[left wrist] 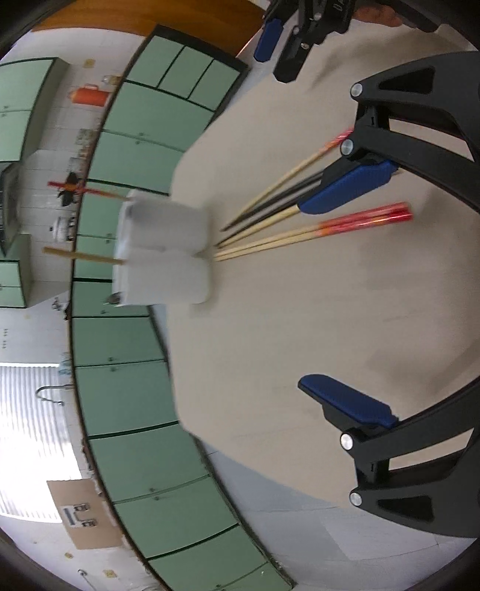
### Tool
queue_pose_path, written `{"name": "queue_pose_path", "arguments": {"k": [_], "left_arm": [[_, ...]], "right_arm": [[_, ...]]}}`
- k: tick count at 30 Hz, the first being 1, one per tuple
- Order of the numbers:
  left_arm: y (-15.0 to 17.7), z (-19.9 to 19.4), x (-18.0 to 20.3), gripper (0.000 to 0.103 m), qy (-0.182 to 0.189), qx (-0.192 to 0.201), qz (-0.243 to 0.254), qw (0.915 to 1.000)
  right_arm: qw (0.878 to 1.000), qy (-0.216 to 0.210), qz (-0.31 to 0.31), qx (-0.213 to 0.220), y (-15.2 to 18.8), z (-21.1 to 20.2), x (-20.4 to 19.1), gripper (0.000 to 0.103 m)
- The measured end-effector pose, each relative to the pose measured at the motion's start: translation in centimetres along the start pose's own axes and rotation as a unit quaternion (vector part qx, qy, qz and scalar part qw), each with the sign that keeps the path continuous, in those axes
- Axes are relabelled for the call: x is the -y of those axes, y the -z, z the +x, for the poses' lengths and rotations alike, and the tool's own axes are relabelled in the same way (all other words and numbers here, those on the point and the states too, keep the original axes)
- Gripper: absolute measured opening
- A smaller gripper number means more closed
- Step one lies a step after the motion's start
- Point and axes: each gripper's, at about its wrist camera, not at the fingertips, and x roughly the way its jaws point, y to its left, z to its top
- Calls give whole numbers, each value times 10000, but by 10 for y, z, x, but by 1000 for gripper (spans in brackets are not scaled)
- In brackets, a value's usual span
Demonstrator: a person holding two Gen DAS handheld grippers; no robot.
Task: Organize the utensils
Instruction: 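Withdraw both open tools back over the remaining chopsticks, then grasp a red-patterned chopstick with the left tool while the right grasps another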
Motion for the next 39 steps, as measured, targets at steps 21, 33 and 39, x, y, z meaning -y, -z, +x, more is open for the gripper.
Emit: {"name": "queue_pose_path", "arguments": {"k": [21,33,39], "left_arm": [[44,6,27,73,116,-654,193,9976],[50,15,31,68,101,-805,206,9965],[49,14,22,65,-105,-826,120,9965]], "right_arm": [[9973,-307,-231,-628,50,-2,-35,43],[9960,-429,-301,-725,55,1,-40,39],[9954,-327,-399,-813,59,5,-42,37]]}}
